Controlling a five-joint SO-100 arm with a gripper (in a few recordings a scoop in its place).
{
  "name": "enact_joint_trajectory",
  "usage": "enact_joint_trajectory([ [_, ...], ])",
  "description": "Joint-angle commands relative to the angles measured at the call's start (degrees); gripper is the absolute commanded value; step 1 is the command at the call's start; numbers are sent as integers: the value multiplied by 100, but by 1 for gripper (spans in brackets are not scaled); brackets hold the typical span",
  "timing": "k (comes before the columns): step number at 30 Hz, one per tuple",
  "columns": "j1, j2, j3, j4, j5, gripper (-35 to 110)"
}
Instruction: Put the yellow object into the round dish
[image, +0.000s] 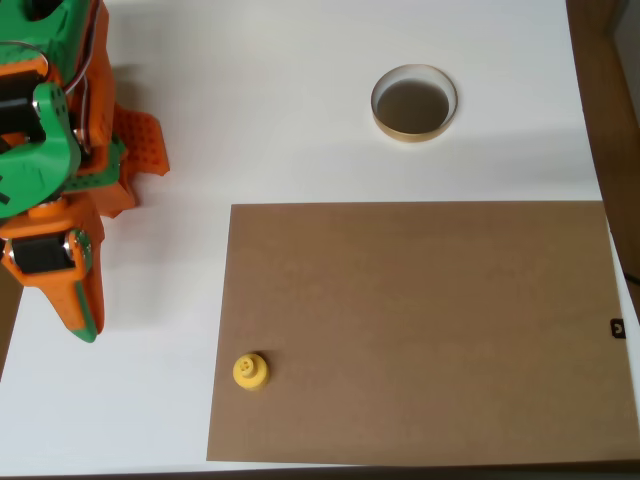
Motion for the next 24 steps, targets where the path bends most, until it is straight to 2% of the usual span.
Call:
enact_joint_trajectory([
  [1,70,193,-9,-141,-290,2],
  [4,70,193,26,-475,-712,4],
  [13,-343,-62,-615,-229,-677,15],
  [24,-1802,-167,-1151,-220,-940,28],
])
